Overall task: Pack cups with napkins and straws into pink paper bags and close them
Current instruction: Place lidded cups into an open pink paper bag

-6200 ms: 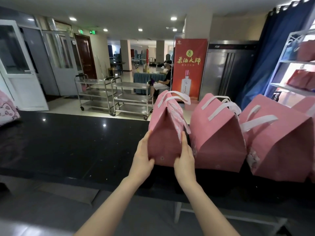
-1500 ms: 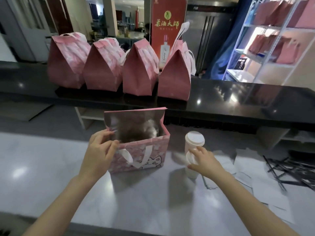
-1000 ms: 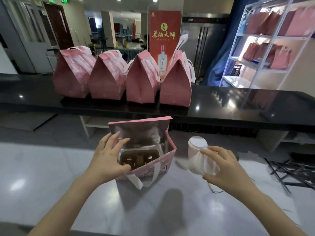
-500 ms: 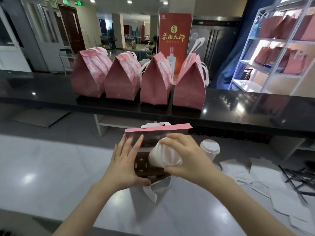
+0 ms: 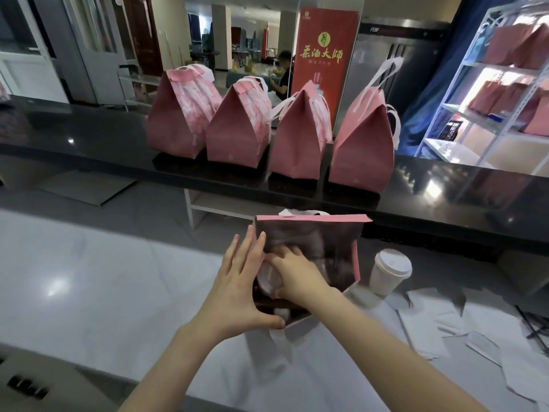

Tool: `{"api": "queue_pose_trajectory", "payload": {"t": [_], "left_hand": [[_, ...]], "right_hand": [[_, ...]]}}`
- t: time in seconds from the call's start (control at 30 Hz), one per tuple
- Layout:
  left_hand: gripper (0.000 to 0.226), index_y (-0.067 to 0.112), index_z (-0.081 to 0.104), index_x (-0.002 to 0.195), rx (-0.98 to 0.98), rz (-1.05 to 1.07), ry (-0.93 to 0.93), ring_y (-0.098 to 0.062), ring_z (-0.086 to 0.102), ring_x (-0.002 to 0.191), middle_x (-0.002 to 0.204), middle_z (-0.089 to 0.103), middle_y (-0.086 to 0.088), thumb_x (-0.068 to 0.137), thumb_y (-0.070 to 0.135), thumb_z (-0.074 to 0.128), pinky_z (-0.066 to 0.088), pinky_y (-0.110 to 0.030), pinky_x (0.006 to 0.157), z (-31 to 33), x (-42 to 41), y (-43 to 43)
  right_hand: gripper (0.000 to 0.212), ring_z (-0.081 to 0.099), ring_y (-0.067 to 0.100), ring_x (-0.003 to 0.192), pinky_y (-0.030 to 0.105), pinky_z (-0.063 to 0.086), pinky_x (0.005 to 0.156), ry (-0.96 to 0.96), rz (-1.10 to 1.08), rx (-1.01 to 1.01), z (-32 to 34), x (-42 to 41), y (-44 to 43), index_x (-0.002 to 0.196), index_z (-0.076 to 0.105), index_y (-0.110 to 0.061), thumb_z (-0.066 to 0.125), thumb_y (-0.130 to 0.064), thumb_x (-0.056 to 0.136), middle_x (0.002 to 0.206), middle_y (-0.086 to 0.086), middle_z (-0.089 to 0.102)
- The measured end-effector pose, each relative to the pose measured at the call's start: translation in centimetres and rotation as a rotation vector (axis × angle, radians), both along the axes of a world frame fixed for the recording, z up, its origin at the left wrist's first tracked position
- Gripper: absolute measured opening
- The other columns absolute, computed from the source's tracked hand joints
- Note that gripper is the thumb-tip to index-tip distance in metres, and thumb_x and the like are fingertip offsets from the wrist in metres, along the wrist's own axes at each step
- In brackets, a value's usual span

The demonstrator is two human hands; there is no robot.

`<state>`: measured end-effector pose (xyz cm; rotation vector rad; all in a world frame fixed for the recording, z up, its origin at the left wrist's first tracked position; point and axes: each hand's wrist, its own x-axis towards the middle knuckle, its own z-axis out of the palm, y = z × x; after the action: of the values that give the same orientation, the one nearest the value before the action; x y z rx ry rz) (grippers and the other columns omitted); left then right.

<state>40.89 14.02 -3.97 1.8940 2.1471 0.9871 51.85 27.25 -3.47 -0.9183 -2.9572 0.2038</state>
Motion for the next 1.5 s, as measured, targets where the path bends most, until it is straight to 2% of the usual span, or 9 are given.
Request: {"api": "queue_pose_trajectory", "payload": {"t": [0.2,0.47,0.63,0.83,0.9,1.03,1.17,1.3,1.5], "left_hand": [[0.141,0.046,-0.015,0.148,-0.006,-0.003,-0.036,-0.004,-0.024,0.144,0.156,-0.022,0.025,0.045,0.067,0.078,0.012,-0.037,0.113,-0.6,-1.6,0.5],[0.139,0.034,-0.010,0.153,-0.009,-0.011,0.032,-0.006,-0.023,0.145,0.157,-0.022,0.022,0.049,0.077,0.071,0.010,-0.032,0.115,-1.0,-3.0,1.2],[0.138,0.037,-0.019,0.149,-0.014,0.013,0.044,-0.005,-0.024,0.144,0.156,-0.024,0.022,0.049,0.084,0.064,0.009,-0.033,0.116,-1.1,-3.1,1.5],[0.133,0.035,-0.011,0.151,0.010,-0.002,0.004,-0.003,-0.023,0.144,0.156,-0.023,0.024,0.052,0.078,0.067,0.006,-0.029,0.114,-0.5,-3.1,2.2],[0.127,0.031,-0.003,0.153,0.027,-0.013,0.002,-0.002,-0.021,0.145,0.157,-0.022,0.024,0.056,0.076,0.066,0.005,-0.027,0.113,-0.2,-3.2,2.7],[0.113,0.022,0.013,0.154,0.034,-0.033,0.080,-0.003,-0.020,0.145,0.157,-0.019,0.023,0.066,0.072,0.063,0.007,-0.030,0.115,0.2,-3.0,4.0],[0.104,0.030,0.015,0.153,0.036,-0.047,0.031,-0.002,-0.017,0.145,0.158,-0.013,0.024,0.072,0.061,0.072,0.007,-0.034,0.114,0.2,-2.2,5.4],[0.095,0.030,0.021,0.152,0.020,-0.026,-0.062,-0.006,-0.006,0.146,0.160,0.000,0.019,0.076,0.046,0.077,0.012,-0.042,0.118,0.0,-1.3,7.0],[0.092,0.032,0.023,0.151,-0.001,-0.004,-0.074,-0.013,-0.001,0.148,0.158,0.009,0.018,0.075,0.048,0.073,0.011,-0.048,0.118,0.1,-1.0,8.7]], "right_hand": [[0.078,0.031,0.027,0.129,0.045,0.043,0.099,-0.081,-0.012,-0.034,-0.8,-1.3,0.1,0.138,0.037,-0.031,0.077,-0.025,0.071,0.142,0.000,0.034],[0.078,0.034,0.028,0.131,0.043,0.043,0.101,-0.121,-0.056,-0.061,-1.8,-2.0,1.7,0.140,0.038,-0.033,0.077,-0.027,0.072,0.145,0.000,0.034],[0.080,0.037,0.026,0.130,0.041,0.045,0.100,-0.118,-0.078,-0.053,-3.0,-2.5,2.4,0.139,0.039,-0.033,0.079,-0.028,0.071,0.145,-0.002,0.036],[0.082,0.028,0.028,0.139,0.041,0.032,0.113,-0.219,-0.053,-0.145,-1.2,-2.6,3.1,0.147,0.028,-0.034,0.074,-0.028,0.078,0.156,-0.002,0.021],[0.071,0.032,0.028,0.138,0.044,0.035,0.110,-0.162,-0.037,-0.132,0.0,-1.4,2.7,0.147,0.030,-0.035,0.065,-0.031,0.086,0.156,-0.001,0.024],[0.040,0.048,0.019,0.123,0.039,0.045,0.099,0.040,-0.013,-0.029,2.6,3.8,1.0,0.134,0.050,-0.030,0.050,-0.037,0.095,0.138,-0.005,0.049],[0.025,0.054,0.009,0.111,0.026,0.045,0.096,0.275,0.003,0.024,4.0,10.4,-0.6,0.116,0.066,-0.025,0.056,-0.030,0.094,0.120,-0.008,0.062],[0.017,0.058,0.013,0.105,0.030,0.047,0.091,0.484,-0.166,0.119,3.4,16.6,0.8,0.105,0.071,-0.017,0.063,-0.020,0.090,0.111,-0.004,0.066],[0.043,0.045,0.024,0.121,0.036,0.042,0.098,0.273,-0.514,0.036,1.5,22.5,7.8,0.131,0.053,-0.024,0.063,-0.031,0.090,0.135,0.000,0.048]]}}
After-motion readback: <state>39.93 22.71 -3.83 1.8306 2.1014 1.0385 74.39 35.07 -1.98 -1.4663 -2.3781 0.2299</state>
